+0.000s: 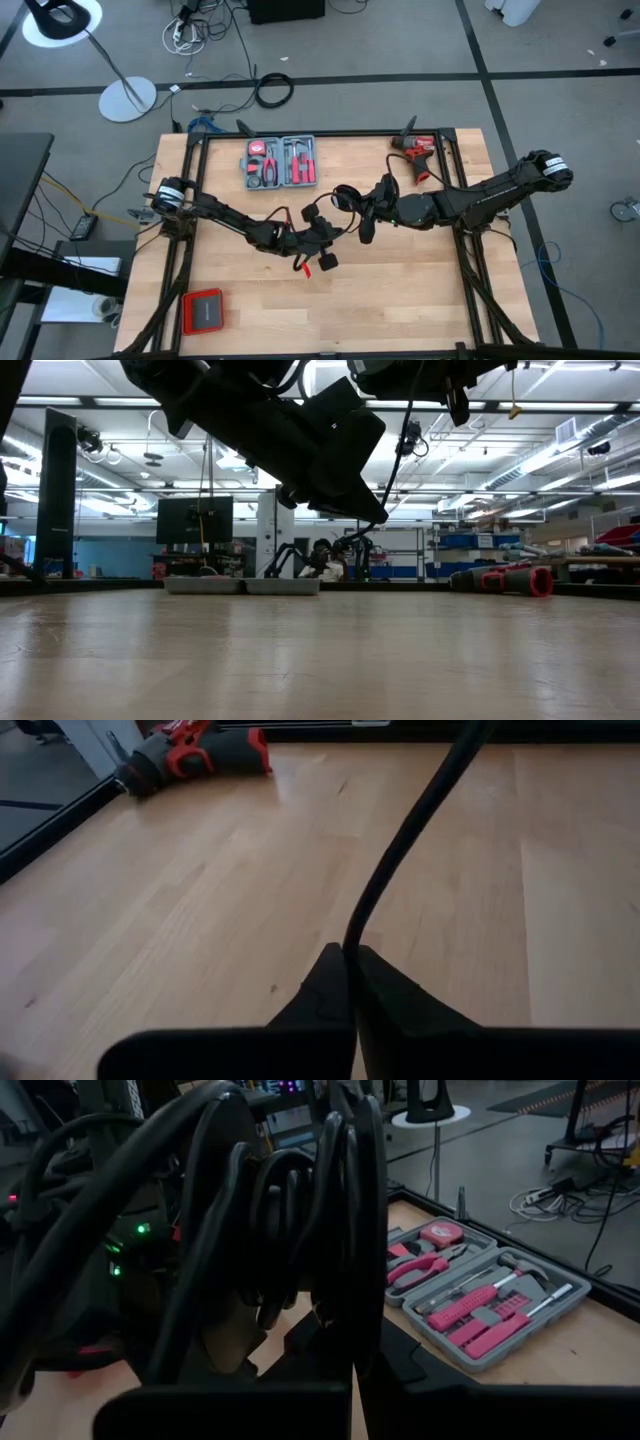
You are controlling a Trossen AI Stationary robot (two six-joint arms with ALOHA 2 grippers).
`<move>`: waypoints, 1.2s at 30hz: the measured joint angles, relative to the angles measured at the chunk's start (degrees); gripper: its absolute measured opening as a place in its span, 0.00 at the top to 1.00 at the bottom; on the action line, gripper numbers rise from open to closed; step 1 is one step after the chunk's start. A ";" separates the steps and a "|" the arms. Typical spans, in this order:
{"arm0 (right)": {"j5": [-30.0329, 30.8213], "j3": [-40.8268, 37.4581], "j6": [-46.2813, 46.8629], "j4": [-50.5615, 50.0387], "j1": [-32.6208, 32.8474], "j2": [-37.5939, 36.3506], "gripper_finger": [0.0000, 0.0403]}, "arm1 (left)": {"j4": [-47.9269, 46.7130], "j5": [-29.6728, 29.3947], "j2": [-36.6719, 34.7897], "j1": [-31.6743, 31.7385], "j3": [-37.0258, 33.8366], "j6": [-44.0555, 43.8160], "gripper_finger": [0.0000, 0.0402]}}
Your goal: Coil cords
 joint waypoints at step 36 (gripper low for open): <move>-1.51 0.00 -0.33 -2.59 1.47 0.02 1.00 | -52.36 -24.95 -16.82 -1.49 1.81 -2.24 1.00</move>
